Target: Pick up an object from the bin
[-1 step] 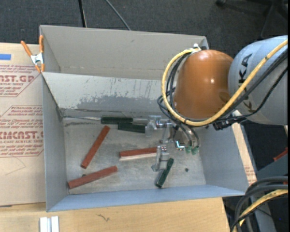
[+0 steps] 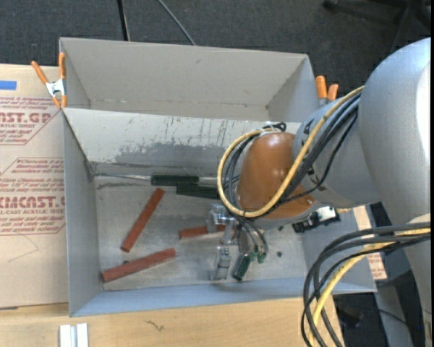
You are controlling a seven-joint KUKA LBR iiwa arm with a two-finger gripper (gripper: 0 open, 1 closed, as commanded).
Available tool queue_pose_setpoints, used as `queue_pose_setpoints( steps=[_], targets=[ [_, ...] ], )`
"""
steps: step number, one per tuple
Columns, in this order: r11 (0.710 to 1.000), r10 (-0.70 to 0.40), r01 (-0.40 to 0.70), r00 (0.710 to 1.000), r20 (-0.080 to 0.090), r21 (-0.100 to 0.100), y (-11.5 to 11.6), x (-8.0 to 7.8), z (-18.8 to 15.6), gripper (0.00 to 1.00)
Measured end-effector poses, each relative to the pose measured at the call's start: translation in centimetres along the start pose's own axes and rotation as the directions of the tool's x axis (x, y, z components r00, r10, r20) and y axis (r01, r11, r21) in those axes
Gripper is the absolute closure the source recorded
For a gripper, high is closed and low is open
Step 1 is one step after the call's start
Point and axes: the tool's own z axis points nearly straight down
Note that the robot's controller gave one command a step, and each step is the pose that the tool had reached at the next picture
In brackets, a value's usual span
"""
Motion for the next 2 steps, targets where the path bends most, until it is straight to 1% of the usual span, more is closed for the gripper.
queue_pose_setpoints(
  steps=[1, 2],
  targets=[
    [0.977, -0.215, 0.215, 0.977, 0.005, 0.001, -1.08, -3.34, -0.39, 0.00],
    [0.977, -0.214, 0.214, 0.977, 0.004, 0.000, -1.04, -3.30, -0.44, 1.00]
  ],
)
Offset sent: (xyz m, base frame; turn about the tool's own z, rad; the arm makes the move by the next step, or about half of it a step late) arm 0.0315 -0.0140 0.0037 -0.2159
